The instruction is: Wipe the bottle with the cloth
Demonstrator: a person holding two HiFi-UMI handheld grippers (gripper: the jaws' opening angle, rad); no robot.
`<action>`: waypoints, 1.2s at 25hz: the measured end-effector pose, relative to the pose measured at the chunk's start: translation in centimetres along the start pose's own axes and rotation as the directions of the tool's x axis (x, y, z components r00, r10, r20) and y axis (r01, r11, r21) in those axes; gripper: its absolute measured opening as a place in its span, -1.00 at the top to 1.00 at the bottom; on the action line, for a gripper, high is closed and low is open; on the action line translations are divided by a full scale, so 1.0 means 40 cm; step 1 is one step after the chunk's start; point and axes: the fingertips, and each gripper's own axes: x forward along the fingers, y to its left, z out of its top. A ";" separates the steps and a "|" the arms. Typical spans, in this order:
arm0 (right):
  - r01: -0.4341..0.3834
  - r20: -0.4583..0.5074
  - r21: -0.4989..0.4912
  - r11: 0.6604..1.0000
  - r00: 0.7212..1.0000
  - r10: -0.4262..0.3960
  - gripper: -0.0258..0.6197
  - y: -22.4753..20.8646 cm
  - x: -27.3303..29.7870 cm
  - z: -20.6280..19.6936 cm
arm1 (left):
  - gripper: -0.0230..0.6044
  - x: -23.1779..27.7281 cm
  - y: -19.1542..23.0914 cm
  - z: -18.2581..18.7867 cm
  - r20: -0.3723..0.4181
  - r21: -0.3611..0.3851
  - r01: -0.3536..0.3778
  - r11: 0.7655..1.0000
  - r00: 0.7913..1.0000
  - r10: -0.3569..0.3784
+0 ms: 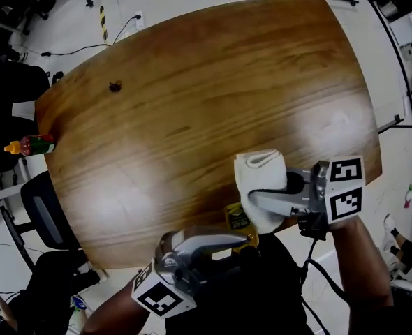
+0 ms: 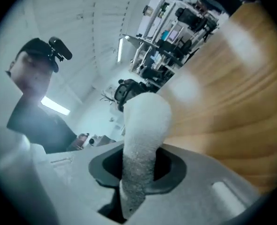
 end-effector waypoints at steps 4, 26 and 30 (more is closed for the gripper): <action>-0.189 -0.205 -0.012 0.982 0.962 0.183 0.70 0.070 0.070 0.013 | 0.46 0.007 -0.004 0.005 -0.002 0.012 -0.009 1.000 1.000 0.009; -0.234 -0.653 -0.277 0.932 0.757 -0.004 0.70 -0.020 0.190 -0.161 | 0.47 -0.003 0.000 0.000 0.014 0.057 -0.067 0.996 0.998 0.066; -0.213 -0.669 -0.346 0.914 0.739 -0.081 0.70 -0.052 0.192 -0.177 | 0.47 0.001 -0.001 -0.002 0.012 0.062 -0.066 0.996 0.998 0.065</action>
